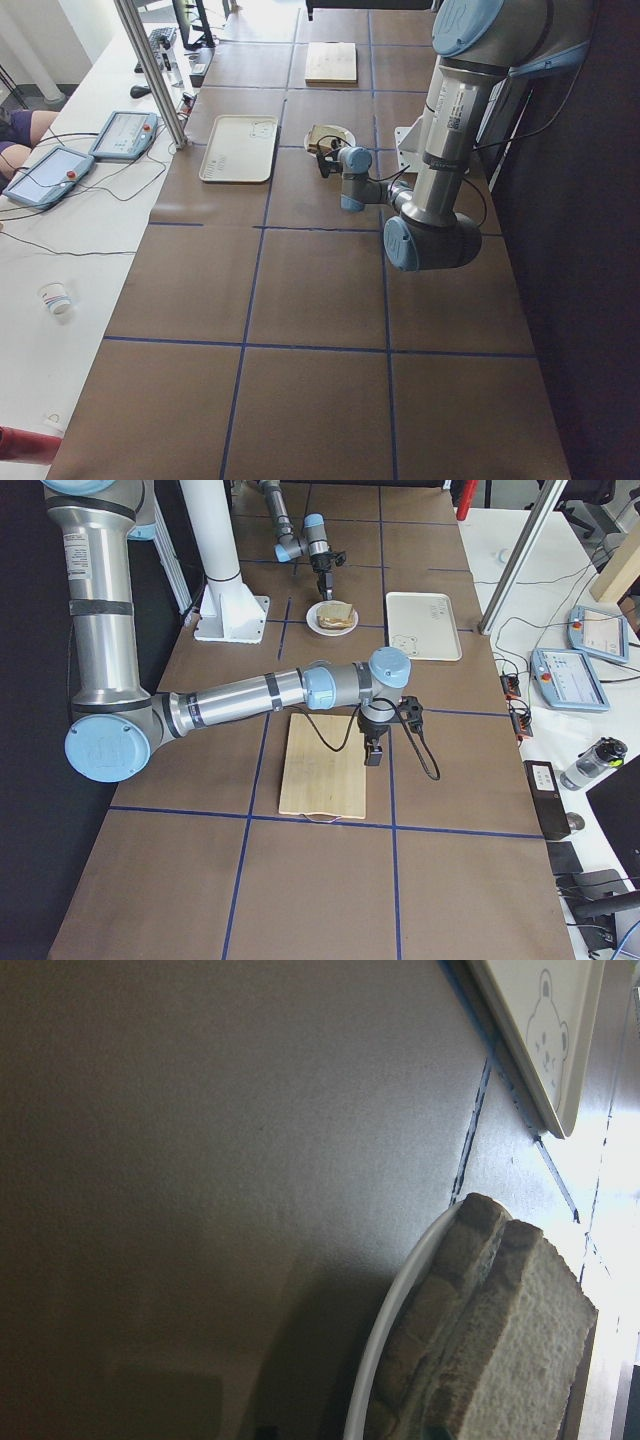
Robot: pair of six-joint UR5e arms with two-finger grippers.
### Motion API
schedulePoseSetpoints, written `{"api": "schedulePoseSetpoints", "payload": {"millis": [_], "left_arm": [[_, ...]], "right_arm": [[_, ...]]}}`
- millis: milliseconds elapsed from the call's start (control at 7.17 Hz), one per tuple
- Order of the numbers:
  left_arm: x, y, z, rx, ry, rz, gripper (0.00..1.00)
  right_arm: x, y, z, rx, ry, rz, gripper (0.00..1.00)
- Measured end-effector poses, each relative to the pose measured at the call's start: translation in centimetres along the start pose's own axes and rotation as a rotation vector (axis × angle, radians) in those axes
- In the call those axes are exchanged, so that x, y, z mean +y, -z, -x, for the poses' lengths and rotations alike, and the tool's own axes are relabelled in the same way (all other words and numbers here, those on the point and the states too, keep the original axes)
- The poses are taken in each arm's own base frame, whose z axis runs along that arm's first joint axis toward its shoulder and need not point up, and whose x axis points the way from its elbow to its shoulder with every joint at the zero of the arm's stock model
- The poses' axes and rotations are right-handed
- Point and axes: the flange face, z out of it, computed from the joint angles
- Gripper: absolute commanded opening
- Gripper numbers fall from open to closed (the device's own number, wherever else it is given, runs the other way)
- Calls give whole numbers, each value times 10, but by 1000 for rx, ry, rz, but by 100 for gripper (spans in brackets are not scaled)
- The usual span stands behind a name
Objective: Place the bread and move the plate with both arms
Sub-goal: 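Move the left gripper to the plate rim nearest it and grip the rim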
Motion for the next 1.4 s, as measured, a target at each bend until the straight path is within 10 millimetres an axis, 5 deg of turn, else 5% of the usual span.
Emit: {"api": "schedulePoseSetpoints", "payload": {"millis": [837,1116,1395], "left_arm": [[6,-22,-1,-9,0,9,41],[14,-26,3,-17,2,20,10],[16,-27,-1,-11,3,27,1]], "right_arm": [[2,3,-10,3,-12,-5,100],[2,3,-10,3,-12,-7,100],[2,4,-12,3,-15,-8,100]]}}
